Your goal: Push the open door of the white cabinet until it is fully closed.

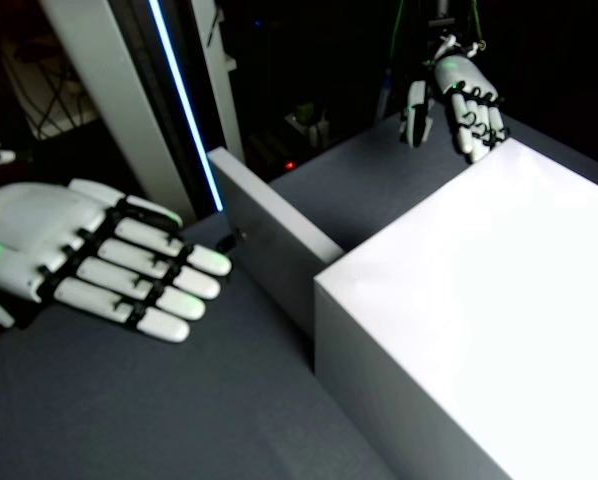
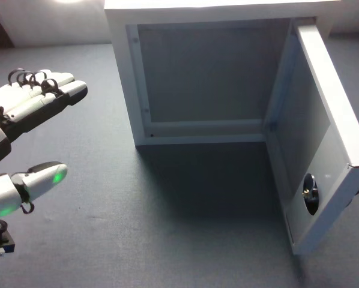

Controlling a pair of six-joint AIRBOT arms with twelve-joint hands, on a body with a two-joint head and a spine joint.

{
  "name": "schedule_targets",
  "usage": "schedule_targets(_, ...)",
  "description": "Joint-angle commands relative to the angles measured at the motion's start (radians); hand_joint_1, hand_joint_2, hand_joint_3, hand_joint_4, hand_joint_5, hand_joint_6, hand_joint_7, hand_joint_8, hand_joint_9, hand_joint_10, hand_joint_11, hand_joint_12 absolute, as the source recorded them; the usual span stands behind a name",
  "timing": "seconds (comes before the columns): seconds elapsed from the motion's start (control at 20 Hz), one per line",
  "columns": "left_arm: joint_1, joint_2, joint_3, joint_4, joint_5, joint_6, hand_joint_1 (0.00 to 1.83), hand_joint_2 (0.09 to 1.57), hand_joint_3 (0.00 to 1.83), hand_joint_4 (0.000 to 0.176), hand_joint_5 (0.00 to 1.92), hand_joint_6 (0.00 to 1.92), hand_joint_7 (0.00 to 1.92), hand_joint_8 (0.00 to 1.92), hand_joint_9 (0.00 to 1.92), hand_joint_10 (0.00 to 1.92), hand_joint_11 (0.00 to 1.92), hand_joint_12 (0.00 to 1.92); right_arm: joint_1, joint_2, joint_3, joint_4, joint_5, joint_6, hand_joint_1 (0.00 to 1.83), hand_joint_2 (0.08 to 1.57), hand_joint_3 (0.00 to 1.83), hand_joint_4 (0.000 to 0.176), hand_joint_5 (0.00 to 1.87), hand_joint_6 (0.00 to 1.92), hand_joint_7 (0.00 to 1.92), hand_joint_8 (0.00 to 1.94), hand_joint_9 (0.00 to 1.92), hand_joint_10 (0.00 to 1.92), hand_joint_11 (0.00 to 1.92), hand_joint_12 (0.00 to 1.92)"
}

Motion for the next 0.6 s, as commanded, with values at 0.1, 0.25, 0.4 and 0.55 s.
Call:
schedule_targets(0.1,-0.013,-0.009,-0.005,-0.002,-0.105,-0.013,0.34,1.43,0.01,0.000,0.09,0.00,0.01,0.00,0.00,0.00,0.00,0.00,0.016,0.005,-0.001,0.011,0.103,0.001,0.07,1.33,0.01,0.000,0.02,0.00,0.00,0.00,0.00,0.00,0.00,0.00)
schedule_targets(0.25,-0.016,-0.018,0.000,0.005,-0.099,-0.024,0.31,1.44,0.01,0.000,0.14,0.01,0.04,0.01,0.03,0.01,0.01,0.01,0.018,0.006,0.000,0.001,0.095,0.004,0.10,1.31,0.00,0.017,0.07,0.02,0.00,0.00,0.00,0.00,0.00,0.00)
schedule_targets(0.4,-0.018,-0.018,0.001,0.005,-0.099,-0.024,0.31,1.44,0.00,0.000,0.13,0.00,0.04,0.00,0.02,0.00,0.02,0.02,0.023,0.006,0.002,-0.030,0.093,0.024,0.08,1.30,0.00,0.009,0.09,0.02,0.03,0.01,0.00,0.00,0.00,0.00)
schedule_targets(0.55,-0.018,-0.018,0.002,0.002,-0.100,-0.024,0.29,1.44,0.00,0.000,0.12,0.00,0.02,0.00,0.00,0.00,0.00,0.00,0.036,0.006,0.002,-0.062,0.079,0.033,0.11,1.26,0.00,0.009,0.12,0.01,0.09,0.02,0.08,0.01,0.00,0.14)
